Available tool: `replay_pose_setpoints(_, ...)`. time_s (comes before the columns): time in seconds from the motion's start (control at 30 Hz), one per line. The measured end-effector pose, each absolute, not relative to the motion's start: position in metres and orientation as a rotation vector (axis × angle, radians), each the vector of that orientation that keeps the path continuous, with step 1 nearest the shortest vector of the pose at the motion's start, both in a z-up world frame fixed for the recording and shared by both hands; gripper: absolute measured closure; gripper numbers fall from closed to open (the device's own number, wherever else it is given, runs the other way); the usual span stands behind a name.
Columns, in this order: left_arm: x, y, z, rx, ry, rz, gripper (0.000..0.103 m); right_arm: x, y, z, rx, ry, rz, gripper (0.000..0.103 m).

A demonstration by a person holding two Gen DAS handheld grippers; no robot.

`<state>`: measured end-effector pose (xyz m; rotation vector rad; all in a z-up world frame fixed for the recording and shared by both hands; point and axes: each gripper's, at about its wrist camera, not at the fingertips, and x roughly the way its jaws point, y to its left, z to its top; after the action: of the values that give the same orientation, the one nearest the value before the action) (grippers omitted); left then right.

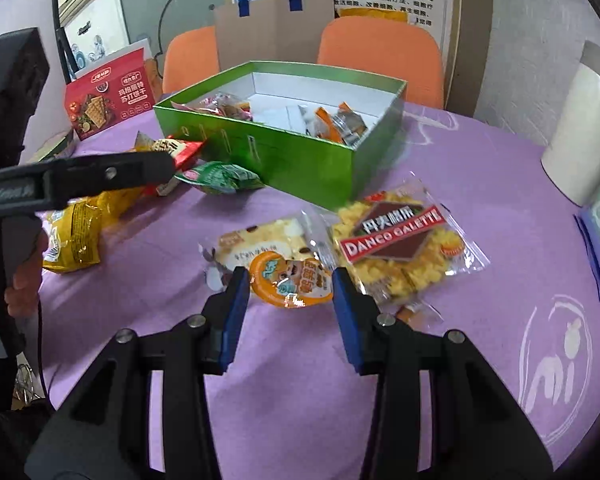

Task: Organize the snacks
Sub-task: 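Grasp orange-lidded cup snack with right tool while left tool grasps green packet, then lower both held snacks into the green box and open both tools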

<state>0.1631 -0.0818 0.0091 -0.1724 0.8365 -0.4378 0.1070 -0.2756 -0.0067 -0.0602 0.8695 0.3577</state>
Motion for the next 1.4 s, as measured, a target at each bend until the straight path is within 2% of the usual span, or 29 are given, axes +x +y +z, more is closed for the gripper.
replay_pose_setpoints(0.03,0.171,-0.088,0.006,-0.159,0.851,-0.43,0.014,0.105,-0.279,-0.008,-0.053,0.876,0.354,0.059)
replay_pose_setpoints(0.1,0.184,-0.097,-0.001,-0.134,0.88,-0.424,0.028,0.1,-0.283,-0.008,-0.045,0.877,0.349,0.058)
replay_pose_setpoints(0.23,0.203,-0.11,-0.016,-0.105,0.928,-0.385,0.034,0.095,-0.283,-0.012,-0.04,0.88,0.377,0.058)
replay_pose_setpoints(0.43,0.208,-0.111,-0.03,-0.086,0.964,-0.389,0.052,0.096,-0.283,-0.025,-0.013,0.92,0.395,0.058)
replay_pose_setpoints(0.5,0.206,-0.106,-0.028,-0.11,0.959,-0.407,0.064,0.097,-0.285,-0.027,-0.001,0.923,0.39,0.058)
replay_pose_setpoints(0.77,0.177,-0.097,-0.003,-0.142,0.898,-0.482,0.067,0.09,-0.275,-0.011,-0.014,0.855,0.446,0.059)
replay_pose_setpoints(0.97,0.159,-0.089,0.051,-0.149,0.775,-0.531,0.067,0.106,-0.269,0.018,-0.003,0.778,0.45,0.059)
replay_pose_setpoints(1.1,0.175,-0.083,0.08,-0.148,0.722,-0.494,0.066,0.136,-0.264,0.038,0.032,0.717,0.442,0.059)
replay_pose_setpoints(1.23,0.211,-0.081,0.081,-0.183,0.748,-0.452,0.066,0.175,-0.255,0.043,0.053,0.682,0.429,0.058)
replay_pose_setpoints(1.4,0.241,-0.075,0.057,-0.199,0.8,-0.388,0.066,0.214,-0.245,0.031,0.075,0.69,0.401,0.057)
